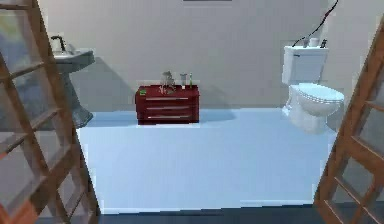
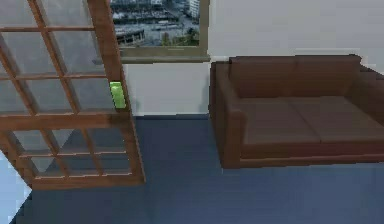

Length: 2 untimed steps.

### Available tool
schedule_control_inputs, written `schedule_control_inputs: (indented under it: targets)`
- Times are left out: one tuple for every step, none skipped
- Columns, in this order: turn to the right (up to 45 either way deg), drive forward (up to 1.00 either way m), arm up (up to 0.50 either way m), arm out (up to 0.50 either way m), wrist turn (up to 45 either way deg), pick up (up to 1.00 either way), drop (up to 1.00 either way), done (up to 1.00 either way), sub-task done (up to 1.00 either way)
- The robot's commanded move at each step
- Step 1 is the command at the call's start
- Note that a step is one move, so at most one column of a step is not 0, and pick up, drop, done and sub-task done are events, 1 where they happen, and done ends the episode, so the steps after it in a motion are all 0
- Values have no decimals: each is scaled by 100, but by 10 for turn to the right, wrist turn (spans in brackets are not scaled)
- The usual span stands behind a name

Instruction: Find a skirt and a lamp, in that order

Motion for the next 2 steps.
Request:
schedule_control_inputs:
  targets:
    - [0,50,0,0,0,0,0,0,0]
    - [-90,0,0,0,0,0,0,0,0]
